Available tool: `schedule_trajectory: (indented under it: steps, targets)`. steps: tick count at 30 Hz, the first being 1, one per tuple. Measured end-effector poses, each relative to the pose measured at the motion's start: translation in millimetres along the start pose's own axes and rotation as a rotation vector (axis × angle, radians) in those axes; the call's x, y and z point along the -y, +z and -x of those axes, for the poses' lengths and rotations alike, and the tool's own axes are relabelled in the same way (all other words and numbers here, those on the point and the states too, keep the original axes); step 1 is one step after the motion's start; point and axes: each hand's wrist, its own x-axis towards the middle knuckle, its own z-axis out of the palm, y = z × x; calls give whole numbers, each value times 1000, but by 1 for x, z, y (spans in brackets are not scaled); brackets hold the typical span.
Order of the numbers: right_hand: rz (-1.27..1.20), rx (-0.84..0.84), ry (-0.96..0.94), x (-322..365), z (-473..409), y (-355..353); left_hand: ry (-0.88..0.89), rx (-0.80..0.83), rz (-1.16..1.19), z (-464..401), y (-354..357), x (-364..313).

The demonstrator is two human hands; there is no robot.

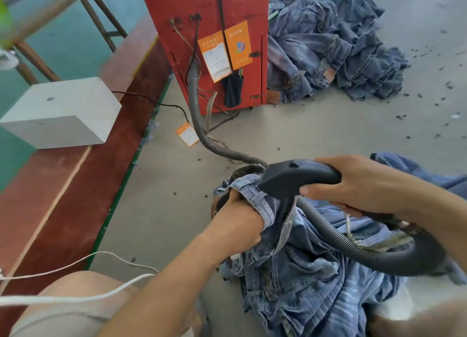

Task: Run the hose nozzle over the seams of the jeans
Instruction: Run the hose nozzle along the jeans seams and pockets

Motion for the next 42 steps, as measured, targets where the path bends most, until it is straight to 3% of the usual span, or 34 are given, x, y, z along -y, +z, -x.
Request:
schedule_trajectory:
  steps: [3, 5, 7, 9, 10, 13, 15, 22, 27, 31, 33, 36, 42]
  targets:
    - [133, 104, 2, 7, -4, 11, 11, 59, -110, -2, 2, -7]
    - [160, 2, -1, 9, -12, 20, 70, 33, -177, -3, 2, -12]
    - [100, -172, 8, 7, -18, 19, 78, -20, -66, -4, -3, -15]
    - [-28, -304, 9, 2, -17, 7, -29, -82, 344, -4, -8, -6]
    - [-92, -336, 13, -2, -14, -1, -150, -105, 726, -1, -13, 2]
    - [-154, -364, 8, -11, -4, -11, -435, 106, 1887, 4, -26, 37]
    - [-72, -381, 22, -15, -4, -4, -437, 199, 2236, 6, -25, 58]
    - [180, -402, 68, -27, -18, 15, -406, -56, 2347, -16, -20, 50]
    - [213, -318, -3, -30, -10, 12, -418, -75, 2441, -14, -18, 56]
    - [245, -231, -66, -15, -14, 26, -304, 71, 2462, -14, -13, 45]
    - [260, -299, -45, -10, -26, 34, -240, 124, 2428, -14, -12, 38]
    - [193, -435, 70, -13, -34, 25, -222, 30, 2383, -16, -18, 38]
    - [99, -510, 101, -22, -23, 19, -350, -70, 2254, -20, -26, 43]
